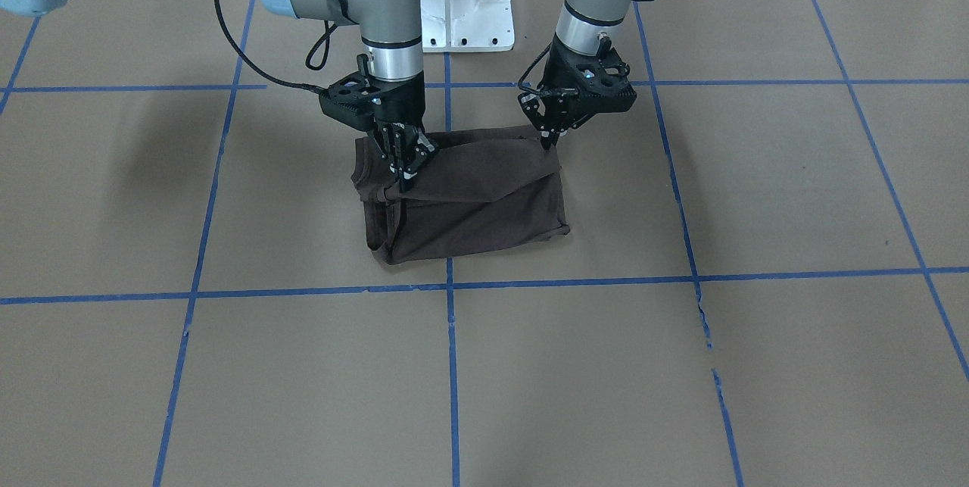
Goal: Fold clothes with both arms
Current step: 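Lower the folded edge onto the shirt with both grippers and release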
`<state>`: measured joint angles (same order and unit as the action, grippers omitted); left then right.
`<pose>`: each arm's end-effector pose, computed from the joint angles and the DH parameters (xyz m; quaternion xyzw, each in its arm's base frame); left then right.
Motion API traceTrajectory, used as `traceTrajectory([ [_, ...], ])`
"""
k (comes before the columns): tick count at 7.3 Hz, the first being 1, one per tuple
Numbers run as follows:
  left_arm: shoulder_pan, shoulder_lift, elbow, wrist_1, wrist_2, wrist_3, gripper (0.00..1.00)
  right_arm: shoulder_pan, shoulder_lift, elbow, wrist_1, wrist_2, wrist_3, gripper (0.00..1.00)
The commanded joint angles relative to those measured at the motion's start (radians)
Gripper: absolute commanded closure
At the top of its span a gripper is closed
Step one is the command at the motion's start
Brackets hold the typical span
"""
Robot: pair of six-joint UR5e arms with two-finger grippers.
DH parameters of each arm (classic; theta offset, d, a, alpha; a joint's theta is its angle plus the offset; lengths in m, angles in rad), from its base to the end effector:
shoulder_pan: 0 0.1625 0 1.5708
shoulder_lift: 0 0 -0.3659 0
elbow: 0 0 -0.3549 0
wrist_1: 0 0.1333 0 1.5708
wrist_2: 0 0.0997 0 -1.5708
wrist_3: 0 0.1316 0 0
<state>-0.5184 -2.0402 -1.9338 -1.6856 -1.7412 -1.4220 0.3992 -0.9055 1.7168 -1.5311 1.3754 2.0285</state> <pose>0.4383 -0.3778 0.2212 0.0773 0.4542 -0.1248 0.8787 -0.5215 -0.3924 0.2031 0.0768 -0.4132 0.4132 0.8078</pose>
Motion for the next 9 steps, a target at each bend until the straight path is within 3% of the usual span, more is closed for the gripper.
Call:
traceTrajectory([
  [1, 0.0, 0.0, 0.036, -0.032, 0.0, 0.0, 0.91, 0.004, 0.007, -0.06, 0.043, 0.001, -0.102, 0.31],
  [2, 0.0, 0.0, 0.036, -0.031, 0.003, 0.056, 0.01, 0.01, 0.02, -0.074, 0.043, -0.002, -0.188, 0.0],
  [5, -0.07, 0.0, 0.051, -0.031, -0.001, 0.123, 0.0, 0.056, 0.03, -0.056, 0.046, 0.099, -0.27, 0.0],
  [9, -0.075, 0.017, 0.07, -0.043, -0.004, 0.219, 0.0, 0.029, 0.019, -0.013, 0.04, 0.102, -0.354, 0.0],
])
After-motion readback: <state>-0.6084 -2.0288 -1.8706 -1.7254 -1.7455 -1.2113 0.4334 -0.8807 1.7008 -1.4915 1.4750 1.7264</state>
